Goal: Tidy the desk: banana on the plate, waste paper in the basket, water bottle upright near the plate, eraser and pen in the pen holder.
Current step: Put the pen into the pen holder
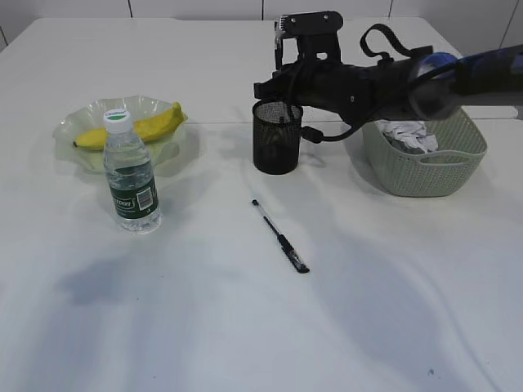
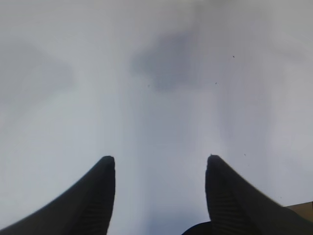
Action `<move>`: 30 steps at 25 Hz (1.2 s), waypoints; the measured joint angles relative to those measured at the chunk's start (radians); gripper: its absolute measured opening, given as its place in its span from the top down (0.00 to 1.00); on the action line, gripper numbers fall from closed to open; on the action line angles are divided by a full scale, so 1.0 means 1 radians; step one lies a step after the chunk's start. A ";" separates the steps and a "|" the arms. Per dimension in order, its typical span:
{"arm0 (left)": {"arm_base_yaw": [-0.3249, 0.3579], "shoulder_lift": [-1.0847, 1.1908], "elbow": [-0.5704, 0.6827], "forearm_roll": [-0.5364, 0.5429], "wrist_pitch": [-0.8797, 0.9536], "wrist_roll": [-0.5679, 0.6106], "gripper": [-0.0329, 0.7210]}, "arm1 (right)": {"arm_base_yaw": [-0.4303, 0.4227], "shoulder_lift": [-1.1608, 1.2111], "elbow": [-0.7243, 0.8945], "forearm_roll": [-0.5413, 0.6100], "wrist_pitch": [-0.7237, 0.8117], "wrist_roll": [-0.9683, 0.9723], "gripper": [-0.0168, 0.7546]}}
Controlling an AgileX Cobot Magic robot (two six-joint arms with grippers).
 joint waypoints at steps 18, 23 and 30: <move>0.000 0.000 0.000 0.000 0.000 0.000 0.41 | 0.000 0.011 0.000 -0.017 -0.008 0.008 0.83; 0.000 0.000 0.000 0.000 0.000 0.000 0.41 | 0.000 0.011 0.000 -0.018 -0.008 0.008 0.80; 0.000 0.000 0.000 0.000 0.000 0.000 0.41 | 0.000 0.011 0.000 -0.018 -0.015 0.008 0.80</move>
